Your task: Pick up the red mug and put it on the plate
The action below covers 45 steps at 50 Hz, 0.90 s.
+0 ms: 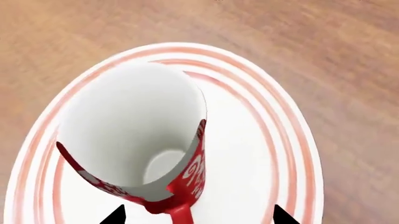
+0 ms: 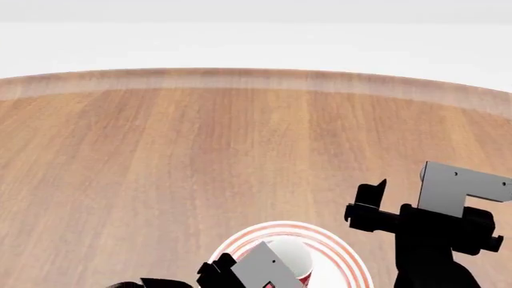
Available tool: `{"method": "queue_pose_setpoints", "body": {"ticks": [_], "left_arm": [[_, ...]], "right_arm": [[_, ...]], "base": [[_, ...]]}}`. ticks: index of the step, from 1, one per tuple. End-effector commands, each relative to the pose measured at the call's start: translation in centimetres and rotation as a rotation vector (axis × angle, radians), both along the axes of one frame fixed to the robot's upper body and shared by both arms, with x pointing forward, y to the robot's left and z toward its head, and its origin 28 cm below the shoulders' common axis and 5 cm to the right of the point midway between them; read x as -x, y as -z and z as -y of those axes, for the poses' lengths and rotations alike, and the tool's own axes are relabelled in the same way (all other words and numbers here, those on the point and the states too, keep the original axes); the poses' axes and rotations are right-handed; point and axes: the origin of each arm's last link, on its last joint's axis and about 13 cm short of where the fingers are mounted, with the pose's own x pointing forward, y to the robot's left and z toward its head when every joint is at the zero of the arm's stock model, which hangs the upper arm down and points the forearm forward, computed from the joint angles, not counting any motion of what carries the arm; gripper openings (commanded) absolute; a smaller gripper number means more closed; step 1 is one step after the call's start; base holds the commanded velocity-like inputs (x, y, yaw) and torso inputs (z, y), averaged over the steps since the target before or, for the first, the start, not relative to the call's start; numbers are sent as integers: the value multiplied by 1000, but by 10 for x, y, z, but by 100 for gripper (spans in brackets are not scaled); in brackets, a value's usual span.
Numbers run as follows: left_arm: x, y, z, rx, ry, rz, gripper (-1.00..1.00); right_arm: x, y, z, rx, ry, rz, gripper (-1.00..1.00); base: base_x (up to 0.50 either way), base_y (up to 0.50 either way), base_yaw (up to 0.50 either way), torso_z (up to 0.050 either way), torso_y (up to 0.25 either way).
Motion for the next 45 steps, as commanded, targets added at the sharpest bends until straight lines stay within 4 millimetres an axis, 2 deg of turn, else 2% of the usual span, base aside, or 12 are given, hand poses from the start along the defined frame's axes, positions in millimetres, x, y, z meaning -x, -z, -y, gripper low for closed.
{"method": "queue_pose_setpoints", "body": {"ticks": [1, 19, 27, 38, 45], "left_arm": [[8, -12, 13, 6, 45, 23, 100], [52, -50, -20, 49, 92, 55, 100], [60, -65, -37, 86, 89, 70, 100], [74, -102, -64, 148, 65, 127, 100], [76, -134, -87, 253, 24, 176, 100]], "right_arm": [[-1, -1, -4, -27, -15, 13, 100], [-3, 0, -8, -29, -27, 10, 100], [-4, 1, -10, -28, -33, 8, 100], [-5, -1, -11, -24, -37, 10, 100], [-5, -4, -12, -21, -40, 14, 100]], "base": [[0, 0, 0, 0, 0], [0, 0, 0, 0, 0], [0, 0, 0, 0, 0], [0, 0, 0, 0, 0], [0, 0, 0, 0, 0]]}}
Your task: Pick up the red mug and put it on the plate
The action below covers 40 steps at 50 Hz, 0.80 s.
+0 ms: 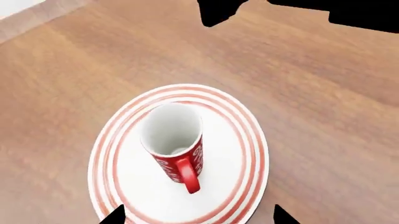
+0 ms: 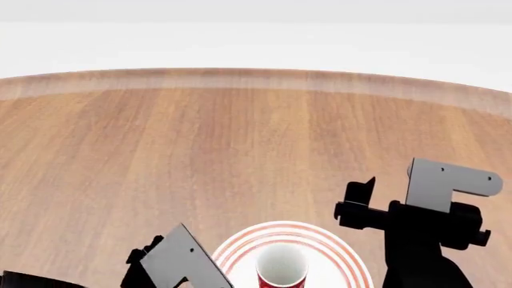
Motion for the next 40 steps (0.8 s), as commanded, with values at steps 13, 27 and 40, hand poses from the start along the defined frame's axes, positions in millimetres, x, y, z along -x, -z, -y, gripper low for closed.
{"method": "queue_pose_setpoints", "body": {"ticks": [13, 27, 40], "left_arm": [[-12, -56, -46, 304, -272, 201, 100], [-32, -42, -38, 393, -648, 561, 100], [-34, -26, -28, 341, -647, 697, 100]], "right_arm": [[0, -7, -6, -12, -27, 29, 100], [13, -27, -23, 45, -153, 208, 100], [28, -41, -36, 163, -235, 368, 100]], "base": [[0, 0, 0, 0, 0], [0, 0, 0, 0, 0], [0, 0, 0, 0, 0]]}}
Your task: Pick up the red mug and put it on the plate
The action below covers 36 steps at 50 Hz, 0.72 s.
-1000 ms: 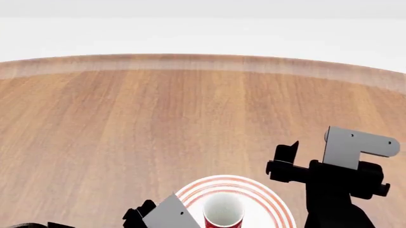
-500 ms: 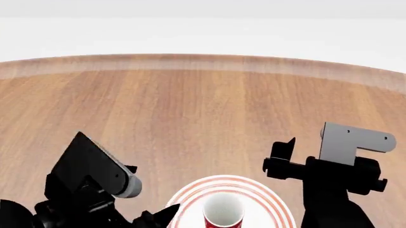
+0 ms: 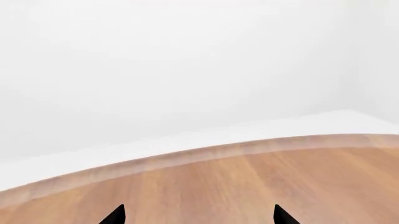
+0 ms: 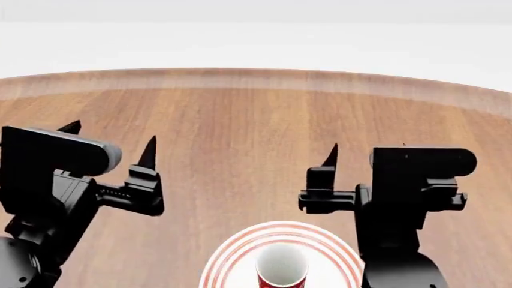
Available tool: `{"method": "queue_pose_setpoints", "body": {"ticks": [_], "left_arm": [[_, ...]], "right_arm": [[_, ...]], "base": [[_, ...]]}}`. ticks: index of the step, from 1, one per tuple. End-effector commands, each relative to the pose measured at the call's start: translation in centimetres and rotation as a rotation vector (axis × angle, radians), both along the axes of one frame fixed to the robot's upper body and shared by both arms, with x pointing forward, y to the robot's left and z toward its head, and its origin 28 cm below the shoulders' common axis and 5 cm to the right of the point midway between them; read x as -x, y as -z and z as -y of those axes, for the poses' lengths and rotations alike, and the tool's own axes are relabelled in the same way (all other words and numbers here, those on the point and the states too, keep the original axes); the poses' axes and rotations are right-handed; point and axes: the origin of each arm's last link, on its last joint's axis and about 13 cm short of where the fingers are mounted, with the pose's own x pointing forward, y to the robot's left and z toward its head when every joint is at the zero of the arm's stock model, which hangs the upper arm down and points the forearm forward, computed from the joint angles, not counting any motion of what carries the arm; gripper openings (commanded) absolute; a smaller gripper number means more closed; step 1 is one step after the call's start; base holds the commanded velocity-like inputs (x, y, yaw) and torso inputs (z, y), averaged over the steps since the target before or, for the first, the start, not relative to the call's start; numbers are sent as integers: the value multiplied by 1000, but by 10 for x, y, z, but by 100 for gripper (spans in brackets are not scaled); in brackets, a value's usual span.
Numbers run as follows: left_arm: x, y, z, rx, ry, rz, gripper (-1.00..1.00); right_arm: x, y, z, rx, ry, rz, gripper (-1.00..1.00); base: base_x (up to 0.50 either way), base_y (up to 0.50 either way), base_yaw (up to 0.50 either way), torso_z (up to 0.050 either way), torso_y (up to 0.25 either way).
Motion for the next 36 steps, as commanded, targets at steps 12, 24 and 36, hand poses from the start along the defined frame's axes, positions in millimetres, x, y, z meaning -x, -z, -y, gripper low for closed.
{"method": "queue_pose_setpoints", "body": {"ticks": [12, 24, 36], "left_arm": [[-4, 5, 12, 26, -44, 153, 100], [-3, 3, 10, 46, -47, 171, 100], [-2, 1, 9, 59, -45, 178, 100]], "right_arm": [[22, -24, -16, 77, -82, 217, 100], [29, -29, -19, 97, -124, 287, 100], [30, -30, -20, 101, -129, 295, 100]], "base": [[0, 0, 0, 0, 0], [0, 0, 0, 0, 0], [0, 0, 0, 0, 0]]}}
